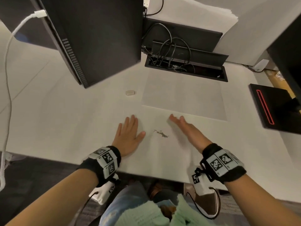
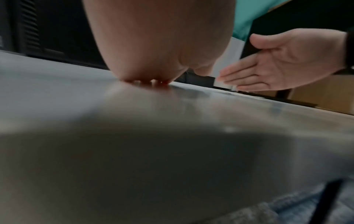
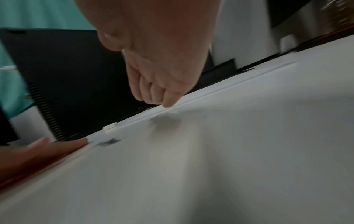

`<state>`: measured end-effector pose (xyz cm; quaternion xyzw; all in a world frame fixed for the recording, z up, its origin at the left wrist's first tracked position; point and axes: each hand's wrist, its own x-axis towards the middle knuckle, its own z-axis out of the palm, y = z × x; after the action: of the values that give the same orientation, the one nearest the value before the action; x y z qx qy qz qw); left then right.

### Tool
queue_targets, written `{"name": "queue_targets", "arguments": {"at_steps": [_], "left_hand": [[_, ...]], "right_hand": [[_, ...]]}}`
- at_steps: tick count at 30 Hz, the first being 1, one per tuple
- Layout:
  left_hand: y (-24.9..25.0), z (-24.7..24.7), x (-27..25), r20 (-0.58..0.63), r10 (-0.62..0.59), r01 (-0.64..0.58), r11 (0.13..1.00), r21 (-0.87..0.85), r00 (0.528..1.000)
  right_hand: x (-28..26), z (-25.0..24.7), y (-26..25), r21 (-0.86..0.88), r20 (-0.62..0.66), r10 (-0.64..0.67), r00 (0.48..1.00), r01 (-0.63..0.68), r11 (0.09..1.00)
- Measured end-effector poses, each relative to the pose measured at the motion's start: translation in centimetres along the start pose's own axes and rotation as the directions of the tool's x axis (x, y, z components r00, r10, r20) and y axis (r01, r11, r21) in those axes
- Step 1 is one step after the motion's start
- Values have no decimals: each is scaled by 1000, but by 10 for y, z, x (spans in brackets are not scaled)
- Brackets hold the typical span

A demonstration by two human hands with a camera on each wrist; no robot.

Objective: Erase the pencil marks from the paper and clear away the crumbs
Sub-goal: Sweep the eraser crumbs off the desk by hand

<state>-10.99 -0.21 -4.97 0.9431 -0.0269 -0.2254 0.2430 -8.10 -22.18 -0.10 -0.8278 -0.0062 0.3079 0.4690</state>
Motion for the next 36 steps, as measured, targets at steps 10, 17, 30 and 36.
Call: {"name": "queue_targets", "arguments": {"at_steps": [10,17,30,36], "left_hand": [[3,-23,-5,-199,72,-175,802,-571,977],[-70,-65,-10,-501,-130,-150,864,-481,856],[-99,-52,-5,-429,-177,-83,849,-521,886],[-107,-46,4,-417,-169,-81,851,-518,893]], "right_hand": [[-11,27,-2,-96,13,-4,1000,5,995],[24,114,-53,-804,322,-154,934,356,476],[69,146,-64,-912,236,-36,971,234,335],[37,97,-37,-939,59,130,990,11,345]]}}
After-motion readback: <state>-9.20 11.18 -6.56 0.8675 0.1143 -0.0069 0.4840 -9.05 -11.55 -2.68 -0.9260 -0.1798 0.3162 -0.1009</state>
